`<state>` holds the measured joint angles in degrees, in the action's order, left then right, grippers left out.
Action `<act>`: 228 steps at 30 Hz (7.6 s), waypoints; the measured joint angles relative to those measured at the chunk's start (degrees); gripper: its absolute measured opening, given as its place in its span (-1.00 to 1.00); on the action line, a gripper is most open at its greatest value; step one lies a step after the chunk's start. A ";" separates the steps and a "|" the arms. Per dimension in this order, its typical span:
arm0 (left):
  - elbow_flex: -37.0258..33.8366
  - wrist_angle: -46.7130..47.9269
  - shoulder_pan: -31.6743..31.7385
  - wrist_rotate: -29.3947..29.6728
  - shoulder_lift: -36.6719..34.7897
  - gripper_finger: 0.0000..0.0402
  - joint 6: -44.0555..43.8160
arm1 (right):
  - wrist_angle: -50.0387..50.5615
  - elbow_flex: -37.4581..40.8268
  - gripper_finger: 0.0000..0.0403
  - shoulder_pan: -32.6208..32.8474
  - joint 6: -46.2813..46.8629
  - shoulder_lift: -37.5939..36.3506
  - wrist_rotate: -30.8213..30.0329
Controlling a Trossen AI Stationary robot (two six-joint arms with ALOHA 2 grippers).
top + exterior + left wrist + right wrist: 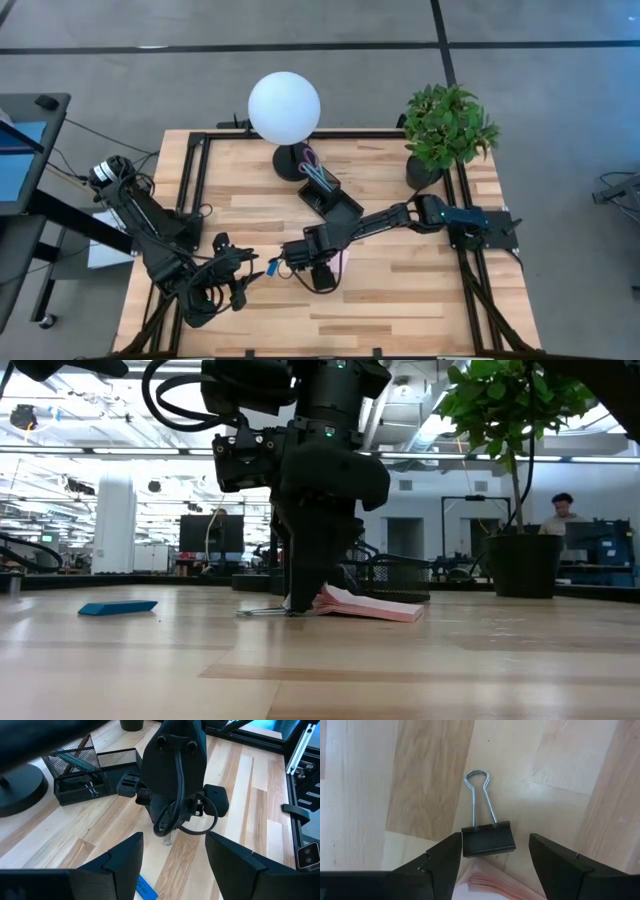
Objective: Pick and place office supplies into organizer
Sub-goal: Put the black binder clip into the desk organizer, then put the blue eraser into the desk organizer
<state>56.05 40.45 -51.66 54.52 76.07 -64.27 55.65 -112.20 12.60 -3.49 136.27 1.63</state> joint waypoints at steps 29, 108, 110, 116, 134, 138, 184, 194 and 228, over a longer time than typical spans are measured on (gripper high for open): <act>0.00 0.02 -0.02 0.00 0.00 0.05 0.00 | 8.67 -10.29 -0.37 -4.87 10.17 -0.09 -15.45; 0.02 0.17 -0.07 0.00 0.00 0.05 -0.50 | 5.82 -8.28 0.01 -7.92 28.33 -0.04 -27.13; 0.02 0.17 -0.07 0.00 0.00 0.05 -0.50 | 6.56 -8.28 0.01 -4.70 28.33 -0.04 -26.94; 0.02 0.17 -0.06 0.22 0.89 0.05 -2.97 | 7.31 -8.28 0.00 4.33 28.41 -0.07 -26.98; 0.00 -14.88 1.46 -1.05 20.87 0.05 -13.09 | 34.38 -21.41 -0.04 22.04 45.42 -3.86 -47.99; 0.01 -24.17 2.84 -3.60 26.21 0.05 -8.17 | 33.62 -21.55 -0.05 24.19 47.99 -5.05 -45.34; 0.02 -1.51 12.68 -18.13 29.05 0.05 -31.06 | 26.41 -21.44 -0.07 38.15 75.56 -3.74 -47.38; 0.04 -2.46 12.68 -18.15 30.65 0.05 -31.06 | 26.53 -21.44 -0.07 38.27 73.95 -3.74 -48.11; 1.68 1.68 7.31 -6.01 38.81 -0.80 -50.87 | 28.32 -21.46 -0.07 39.15 73.51 -3.74 -45.07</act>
<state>57.73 42.13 -44.35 48.51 114.89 -115.14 83.96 -133.67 51.75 70.02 132.53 -43.44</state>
